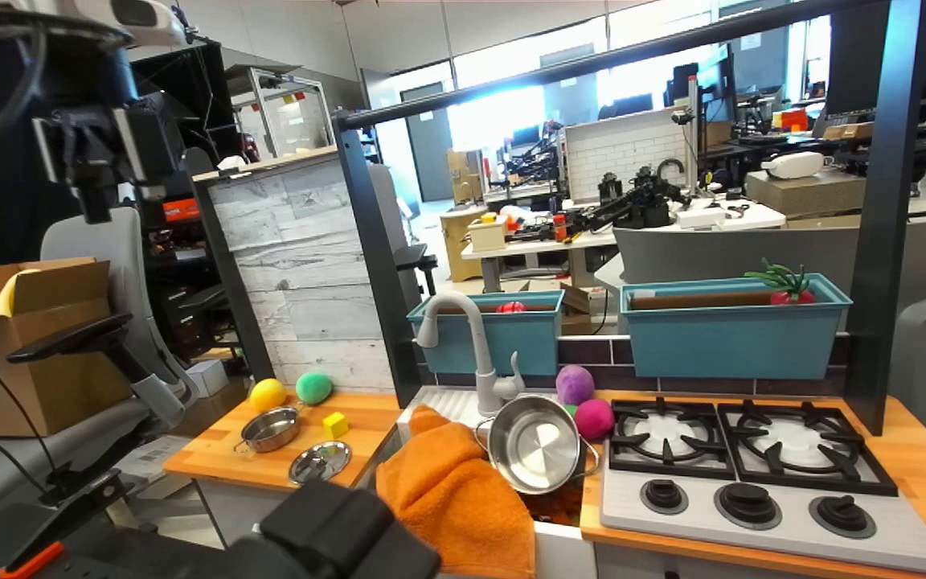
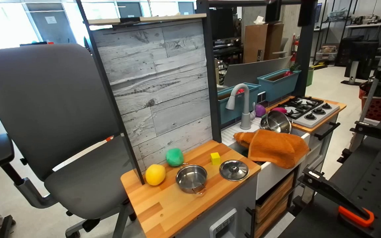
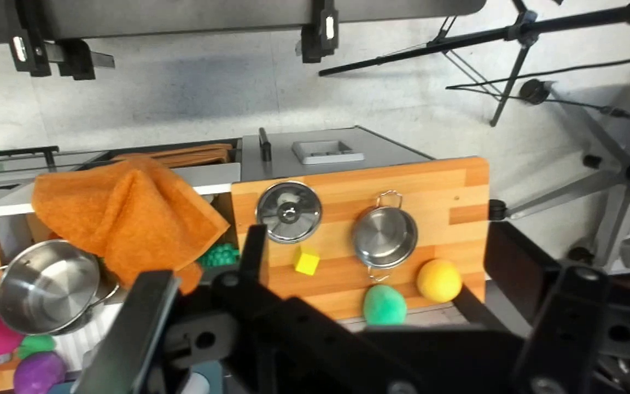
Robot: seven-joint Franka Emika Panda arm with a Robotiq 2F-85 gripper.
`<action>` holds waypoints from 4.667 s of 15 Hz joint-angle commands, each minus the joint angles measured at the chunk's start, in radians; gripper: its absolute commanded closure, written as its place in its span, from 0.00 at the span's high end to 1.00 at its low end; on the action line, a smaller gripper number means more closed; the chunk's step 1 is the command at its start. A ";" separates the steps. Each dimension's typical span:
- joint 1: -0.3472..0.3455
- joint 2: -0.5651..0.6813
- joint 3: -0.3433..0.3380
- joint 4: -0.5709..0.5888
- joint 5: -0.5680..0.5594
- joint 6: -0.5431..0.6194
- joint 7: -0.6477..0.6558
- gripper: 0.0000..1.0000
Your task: Pick up the pot and put it on the stove
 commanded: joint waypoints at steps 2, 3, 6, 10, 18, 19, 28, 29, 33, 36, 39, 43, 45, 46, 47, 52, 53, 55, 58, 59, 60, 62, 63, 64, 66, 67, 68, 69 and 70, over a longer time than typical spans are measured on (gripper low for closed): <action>-0.064 0.328 -0.042 0.272 -0.042 -0.063 0.091 1.00; -0.075 0.390 -0.057 0.331 -0.033 -0.080 0.102 1.00; -0.112 0.566 -0.100 0.501 -0.008 -0.155 0.115 1.00; -0.158 0.780 -0.149 0.723 -0.051 -0.300 0.088 1.00; -0.203 1.138 -0.199 1.049 -0.055 -0.435 0.182 1.00; -0.216 1.191 -0.196 1.093 -0.030 -0.448 0.206 1.00; -0.375 1.506 -0.155 1.505 0.206 -0.428 0.340 1.00; -0.392 1.523 -0.156 1.552 0.214 -0.412 0.356 1.00; -0.423 1.595 -0.174 1.724 0.239 -0.310 0.448 1.00; -0.424 1.627 -0.182 1.765 0.192 -0.219 0.561 1.00; -0.412 1.664 -0.207 1.789 0.152 -0.201 0.684 1.00; -0.390 1.720 -0.244 1.820 0.070 -0.200 0.896 1.00; -0.387 1.718 -0.239 1.810 0.039 -0.203 0.969 1.00; -0.385 1.685 -0.228 1.755 0.030 -0.181 0.990 1.00; -0.387 1.686 -0.218 1.759 0.028 -0.175 1.008 0.81; -0.390 1.681 -0.202 1.765 0.032 -0.147 1.049 0.42; -0.391 1.680 -0.200 1.767 0.032 -0.146 1.046 0.35; -0.392 1.679 -0.196 1.771 0.032 -0.152 1.038 0.20; -0.409 1.702 -0.171 1.841 0.043 -0.271 0.981 0.01; -0.415 1.701 -0.157 1.851 0.047 -0.326 0.948 0.00; -0.415 1.667 -0.149 1.810 0.064 -0.376 0.893 0.00; -0.424 1.646 -0.129 1.803 0.067 -0.465 0.821 0.02; -0.428 1.636 -0.122 1.797 0.065 -0.509 0.784 0.02; -0.432 1.625 -0.119 1.793 0.061 -0.557 0.749 0.02; -0.440 1.621 -0.133 1.802 0.067 -0.545 0.776 0.02; -0.449 1.621 -0.138 1.811 0.076 -0.516 0.815 0.02; -0.464 1.621 -0.137 1.817 0.093 -0.483 0.866 0.02; -0.474 1.623 -0.138 1.824 0.099 -0.461 0.903 0.02; -0.485 1.625 -0.140 1.834 0.106 -0.437 0.938 0.02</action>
